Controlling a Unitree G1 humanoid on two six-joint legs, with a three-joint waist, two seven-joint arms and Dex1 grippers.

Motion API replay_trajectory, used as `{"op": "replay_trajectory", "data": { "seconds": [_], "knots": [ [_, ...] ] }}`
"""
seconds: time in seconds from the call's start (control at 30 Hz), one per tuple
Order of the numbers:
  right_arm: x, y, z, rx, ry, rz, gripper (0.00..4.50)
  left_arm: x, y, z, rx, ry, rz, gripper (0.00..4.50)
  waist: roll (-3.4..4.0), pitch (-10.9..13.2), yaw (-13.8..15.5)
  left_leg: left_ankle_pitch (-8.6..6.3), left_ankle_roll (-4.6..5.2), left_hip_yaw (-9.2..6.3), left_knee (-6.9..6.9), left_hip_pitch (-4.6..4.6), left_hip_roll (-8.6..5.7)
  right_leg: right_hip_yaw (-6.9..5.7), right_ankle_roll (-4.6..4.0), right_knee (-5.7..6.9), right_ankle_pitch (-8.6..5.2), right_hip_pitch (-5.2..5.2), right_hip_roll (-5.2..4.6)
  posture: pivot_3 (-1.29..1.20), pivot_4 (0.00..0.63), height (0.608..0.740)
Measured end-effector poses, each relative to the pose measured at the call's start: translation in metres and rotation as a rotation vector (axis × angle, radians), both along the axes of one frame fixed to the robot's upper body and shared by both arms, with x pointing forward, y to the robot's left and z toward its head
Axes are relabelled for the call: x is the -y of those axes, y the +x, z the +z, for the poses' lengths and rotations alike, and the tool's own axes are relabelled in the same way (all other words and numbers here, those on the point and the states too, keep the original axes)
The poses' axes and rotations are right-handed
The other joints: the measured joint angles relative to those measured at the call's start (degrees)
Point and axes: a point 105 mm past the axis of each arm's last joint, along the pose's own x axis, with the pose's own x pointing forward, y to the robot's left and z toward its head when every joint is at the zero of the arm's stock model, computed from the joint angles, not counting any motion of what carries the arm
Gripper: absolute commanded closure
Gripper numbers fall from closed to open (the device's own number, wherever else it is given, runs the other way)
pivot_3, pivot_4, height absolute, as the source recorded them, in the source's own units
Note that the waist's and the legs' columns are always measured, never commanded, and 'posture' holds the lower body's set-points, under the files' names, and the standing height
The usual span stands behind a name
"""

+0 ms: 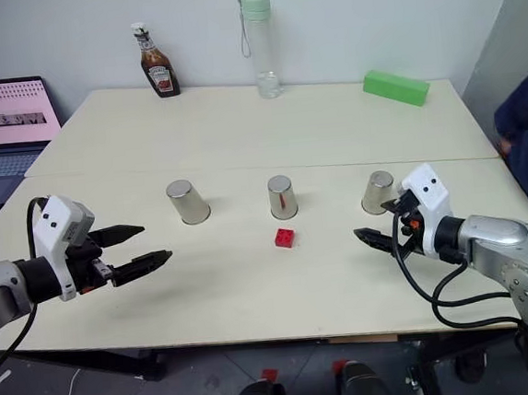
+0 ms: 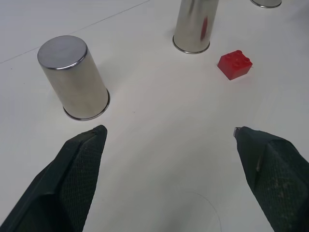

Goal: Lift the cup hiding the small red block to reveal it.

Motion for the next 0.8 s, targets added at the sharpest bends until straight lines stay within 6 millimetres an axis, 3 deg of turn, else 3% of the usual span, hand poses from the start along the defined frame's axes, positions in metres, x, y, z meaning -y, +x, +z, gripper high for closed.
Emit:
{"op": "replay_trajectory", "data": {
  "seconds": [0.8],
  "knots": [
    [-0.0002,0.0002,0.0,0.001,0.001,-0.001,0.03,0.0,0.0002,0.0017,0.003,0.006,-0.003,0.0,0.0,0.0,0.0,0.0,0.0,0.0,0.0,0.0,0.0,0.0,0.0,0.0,0.0,0.0,0.0,0.0,0.15,0.74]
  ]
}}
